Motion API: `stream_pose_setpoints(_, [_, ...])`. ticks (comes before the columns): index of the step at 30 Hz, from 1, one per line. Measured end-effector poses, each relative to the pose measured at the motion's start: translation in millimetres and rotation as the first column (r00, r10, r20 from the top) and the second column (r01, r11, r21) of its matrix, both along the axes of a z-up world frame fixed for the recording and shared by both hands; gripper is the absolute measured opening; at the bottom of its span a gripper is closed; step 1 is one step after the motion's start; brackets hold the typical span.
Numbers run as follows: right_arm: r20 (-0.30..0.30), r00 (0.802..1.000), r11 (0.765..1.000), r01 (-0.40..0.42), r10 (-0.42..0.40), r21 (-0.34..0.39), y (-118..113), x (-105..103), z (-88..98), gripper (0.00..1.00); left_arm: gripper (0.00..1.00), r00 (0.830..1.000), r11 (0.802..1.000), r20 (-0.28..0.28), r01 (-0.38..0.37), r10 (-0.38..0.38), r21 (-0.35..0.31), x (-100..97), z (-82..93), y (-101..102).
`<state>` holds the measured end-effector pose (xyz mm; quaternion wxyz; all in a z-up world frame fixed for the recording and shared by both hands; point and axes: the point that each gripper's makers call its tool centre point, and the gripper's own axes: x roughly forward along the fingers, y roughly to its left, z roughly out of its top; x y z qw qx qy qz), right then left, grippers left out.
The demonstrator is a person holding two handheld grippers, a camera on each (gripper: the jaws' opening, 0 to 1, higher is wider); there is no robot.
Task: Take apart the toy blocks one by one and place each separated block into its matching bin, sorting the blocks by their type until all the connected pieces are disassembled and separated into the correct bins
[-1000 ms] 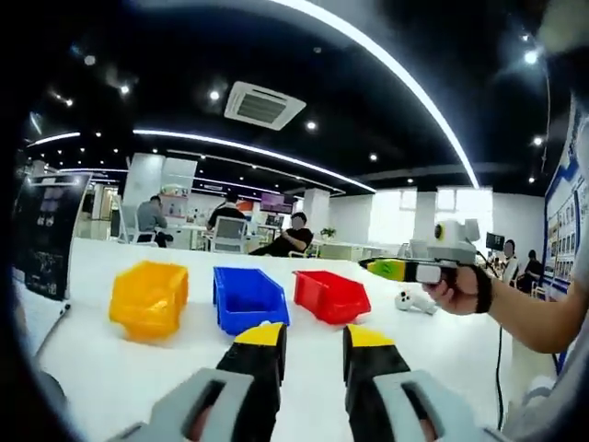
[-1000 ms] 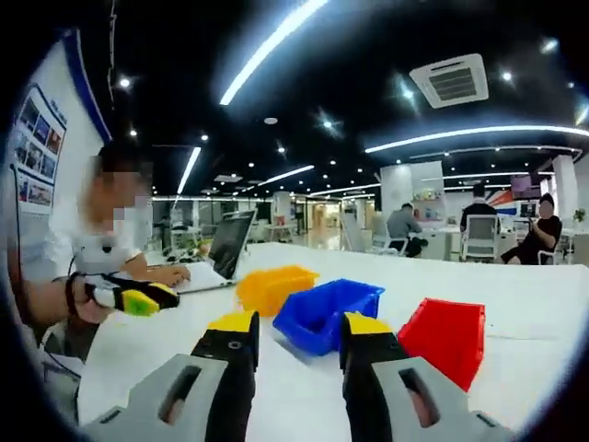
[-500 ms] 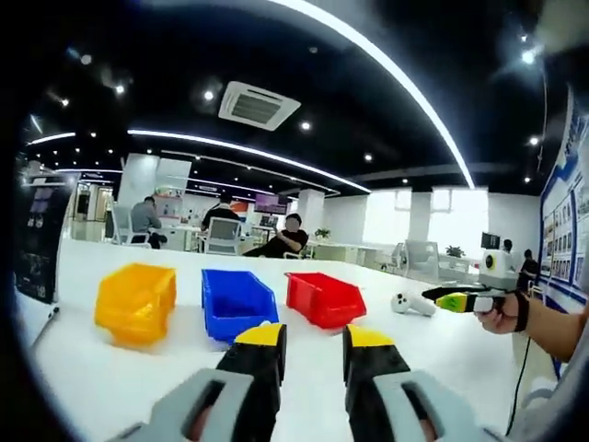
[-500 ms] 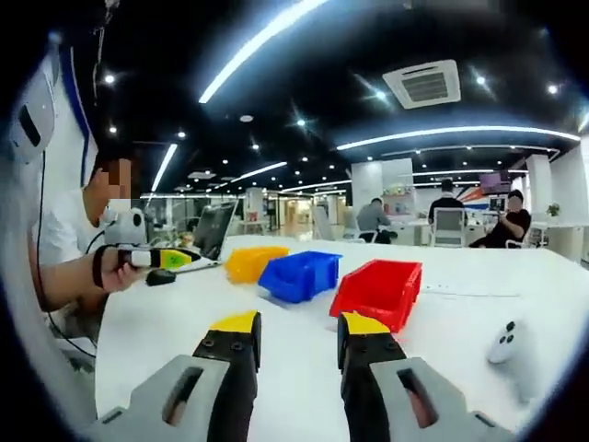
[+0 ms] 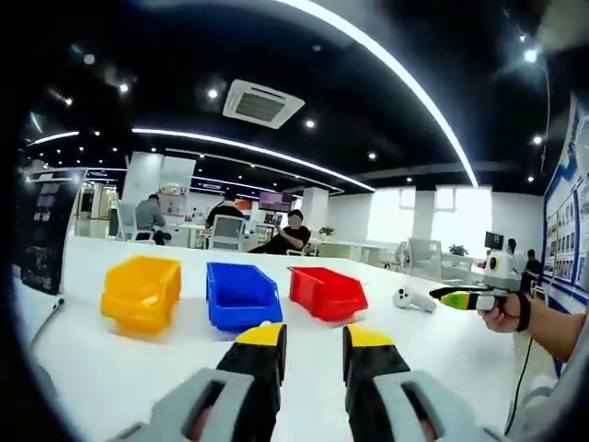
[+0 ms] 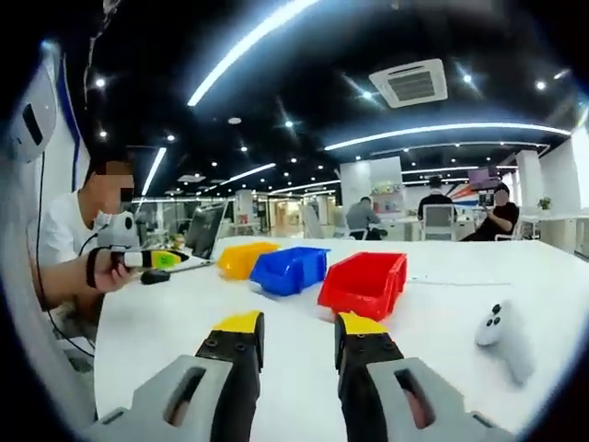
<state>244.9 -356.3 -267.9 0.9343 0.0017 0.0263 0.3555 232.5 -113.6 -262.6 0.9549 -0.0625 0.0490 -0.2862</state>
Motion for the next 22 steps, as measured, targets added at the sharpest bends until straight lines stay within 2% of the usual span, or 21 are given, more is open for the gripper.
stream_pose_setpoints(5, [-0.004,1.0,1.0,-0.01,0.01,-0.021,6.1,1.5,-3.7,0.27,0.26,1.0,1.0,-0.002,0.012,-0.012,-0.003,-2.5,-1.0,-2.9])
stream_pose_setpoints(22, [-0.013,1.0,0.999,-0.019,0.019,-0.043,6.5,-3.9,-8.8,0.28,0.26,1.0,0.999,0.012,0.025,-0.025,-0.02,-1.6,3.0,-3.2])
